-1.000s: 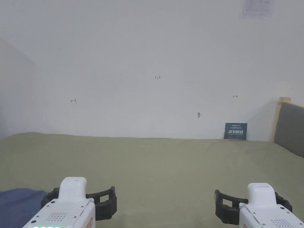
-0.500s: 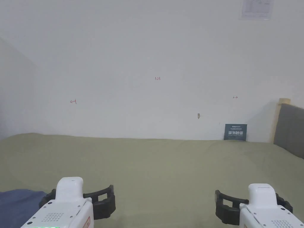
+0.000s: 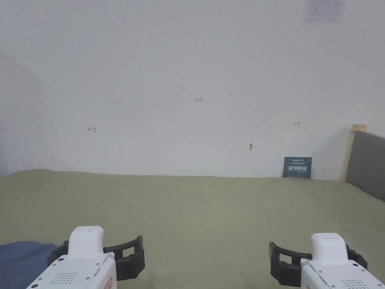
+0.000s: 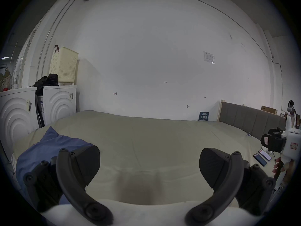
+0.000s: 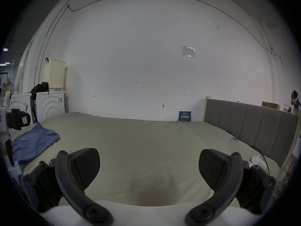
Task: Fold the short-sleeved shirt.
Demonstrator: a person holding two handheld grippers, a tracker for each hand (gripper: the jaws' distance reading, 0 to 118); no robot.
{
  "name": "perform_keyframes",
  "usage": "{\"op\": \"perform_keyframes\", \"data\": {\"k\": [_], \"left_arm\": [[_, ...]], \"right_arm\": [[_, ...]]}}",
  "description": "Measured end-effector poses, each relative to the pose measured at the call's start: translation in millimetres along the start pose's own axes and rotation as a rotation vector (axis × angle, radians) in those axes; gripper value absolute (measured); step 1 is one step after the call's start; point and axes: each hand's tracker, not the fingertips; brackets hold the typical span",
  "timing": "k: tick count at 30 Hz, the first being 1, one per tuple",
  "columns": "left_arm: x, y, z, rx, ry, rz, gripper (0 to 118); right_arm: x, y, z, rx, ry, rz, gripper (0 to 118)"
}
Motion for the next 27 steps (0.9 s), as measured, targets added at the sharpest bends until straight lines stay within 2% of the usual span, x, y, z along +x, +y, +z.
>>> {"op": "perform_keyframes", "data": {"k": [3, 9, 10, 11, 12, 13, 14, 16, 17, 18, 21, 27], "left_arm": [[0.8, 1.1, 0.4, 0.005, 0.001, 0.001, 118], [4.4, 15.5, -5.9, -0.004, -0.001, 0.038, 118], [6.0, 19.5, -6.5, -0.008, -0.006, 0.039, 118], [8.6, 24.3, -7.7, -0.023, -0.011, 0.024, 116], [13.3, 28.5, -9.3, -0.037, 0.007, -0.030, 97], [17.8, 31.6, -10.1, -0.019, 0.028, -0.081, 28], [20.9, 34.6, -8.2, 0.015, 0.035, -0.118, 0], [26.7, 41.0, 2.2, -0.024, 0.118, -0.170, 0], [19.9, 39.1, -9.7, 0.026, 0.050, -0.061, 0], [16.7, 41.3, -9.6, 0.016, 0.022, -0.020, 0], [5.6, 51.7, -12.1, 0.007, 0.057, -0.009, 0], [-32.2, 66.3, -0.8, 0.020, 0.124, -0.008, 0]], "right_arm": [[0.8, 4.6, 0.1, -0.001, 0.007, -0.029, 118], [0.0, 16.5, -0.5, -0.005, 0.016, -0.012, 118], [0.4, 20.6, -0.3, -0.010, 0.011, -0.013, 113], [0.4, 24.0, 1.0, -0.012, 0.005, -0.016, 99], [0.9, 26.7, 2.8, -0.003, 0.003, -0.017, 68], [1.1, 29.9, 3.6, 0.006, 0.003, -0.006, 12], [1.0, 32.8, 2.0, 0.004, -0.013, 0.018, 8], [3.3, 39.9, 3.4, 0.014, -0.044, 0.017, 8], [6.5, 44.8, 4.2, 0.002, -0.029, -0.007, 8], [8.0, 48.4, 4.3, -0.008, -0.030, -0.019, 8], [1.0, 51.8, 3.1, -0.015, -0.035, -0.025, 8], [-39.7, 71.0, -16.0, -0.036, 0.023, 0.014, 8]]}}
